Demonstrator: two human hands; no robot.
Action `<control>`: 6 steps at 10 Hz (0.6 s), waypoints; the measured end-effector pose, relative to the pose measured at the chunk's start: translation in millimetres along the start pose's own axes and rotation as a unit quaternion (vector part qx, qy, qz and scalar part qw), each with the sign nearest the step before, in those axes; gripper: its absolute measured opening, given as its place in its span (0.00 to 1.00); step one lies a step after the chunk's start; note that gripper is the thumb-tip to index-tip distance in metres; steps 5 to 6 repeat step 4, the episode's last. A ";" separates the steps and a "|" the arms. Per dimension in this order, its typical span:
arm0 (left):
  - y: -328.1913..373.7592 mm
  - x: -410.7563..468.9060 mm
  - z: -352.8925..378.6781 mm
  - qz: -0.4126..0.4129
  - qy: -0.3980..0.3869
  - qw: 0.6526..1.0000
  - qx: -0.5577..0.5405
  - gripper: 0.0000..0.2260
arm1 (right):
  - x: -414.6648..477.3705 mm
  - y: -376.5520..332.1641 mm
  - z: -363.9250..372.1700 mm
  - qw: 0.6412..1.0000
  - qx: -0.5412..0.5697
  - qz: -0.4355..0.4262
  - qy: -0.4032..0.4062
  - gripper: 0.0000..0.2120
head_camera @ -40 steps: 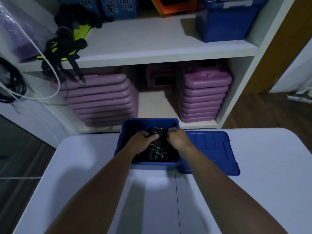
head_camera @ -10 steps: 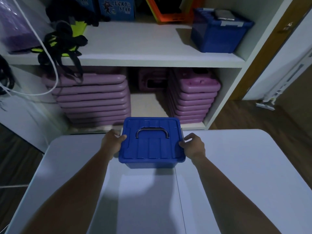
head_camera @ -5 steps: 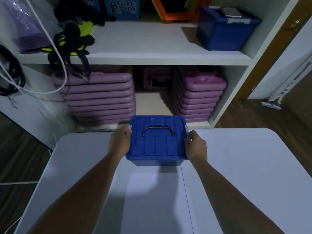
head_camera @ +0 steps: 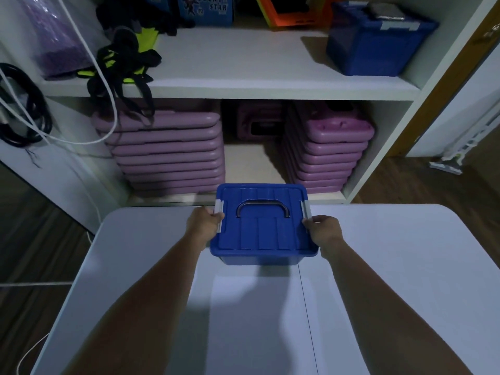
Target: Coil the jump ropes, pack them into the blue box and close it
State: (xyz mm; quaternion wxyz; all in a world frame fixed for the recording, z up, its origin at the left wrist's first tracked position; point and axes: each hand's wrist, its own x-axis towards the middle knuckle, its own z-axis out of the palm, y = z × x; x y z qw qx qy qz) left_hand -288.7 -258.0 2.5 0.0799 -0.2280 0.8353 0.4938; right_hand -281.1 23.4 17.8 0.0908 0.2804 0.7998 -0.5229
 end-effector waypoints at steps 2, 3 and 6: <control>2.8 -21.9 -4.7 0.043 0.033 0.994 0.091 0.17 | -13.4 -0.9 -2.2 0.998 -0.048 -0.029 0.031 0.11; -16.3 -42.5 -13.9 0.062 0.022 0.995 0.069 0.18 | -32.6 15.2 -8.8 0.995 0.012 -0.072 0.067 0.11; -59.7 -91.2 -24.7 0.086 0.036 0.993 0.075 0.07 | -79.1 56.1 -20.6 0.988 0.022 -0.097 0.117 0.06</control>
